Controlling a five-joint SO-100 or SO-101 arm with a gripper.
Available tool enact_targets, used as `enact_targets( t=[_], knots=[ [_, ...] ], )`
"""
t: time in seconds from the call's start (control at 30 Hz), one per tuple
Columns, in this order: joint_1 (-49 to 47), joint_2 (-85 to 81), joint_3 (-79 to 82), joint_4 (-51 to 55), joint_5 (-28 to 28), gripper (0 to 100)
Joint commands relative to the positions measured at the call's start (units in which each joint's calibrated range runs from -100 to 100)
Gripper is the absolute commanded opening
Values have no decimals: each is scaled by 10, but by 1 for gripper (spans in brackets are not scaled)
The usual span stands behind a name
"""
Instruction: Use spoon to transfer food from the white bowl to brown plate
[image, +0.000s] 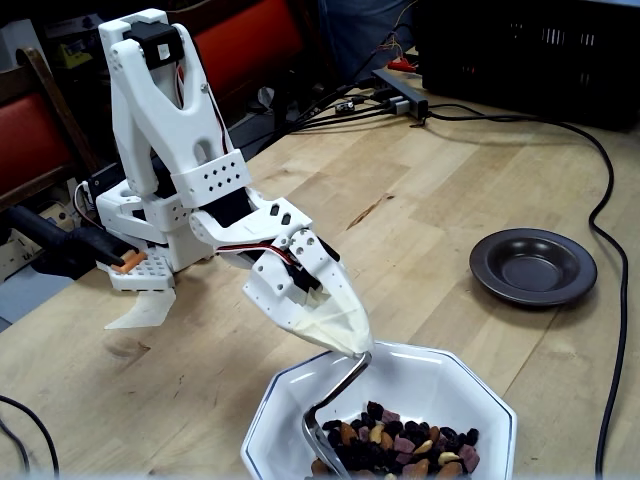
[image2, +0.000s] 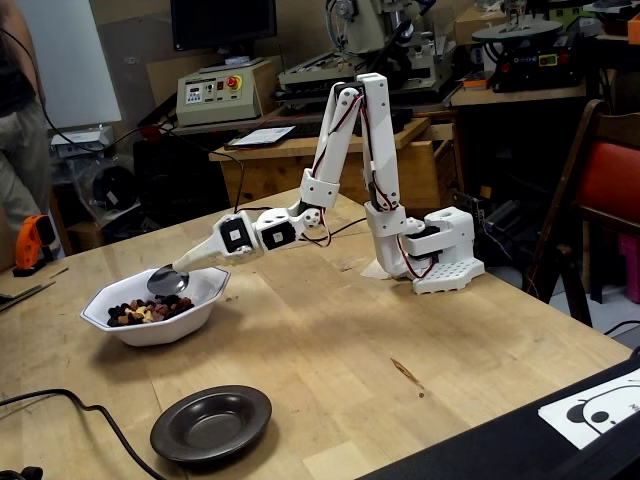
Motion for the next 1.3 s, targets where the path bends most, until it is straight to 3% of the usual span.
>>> enact_targets(
  t=[0.0,0.37,0.93,1.27],
  knots=[
    [4,6,-25,-8,2,2],
    [-3,60,-31,-8,-4,3],
    [-4,54,-30,-15,-190,2],
    [-42,54,-30,-16,-202,2]
  ],
)
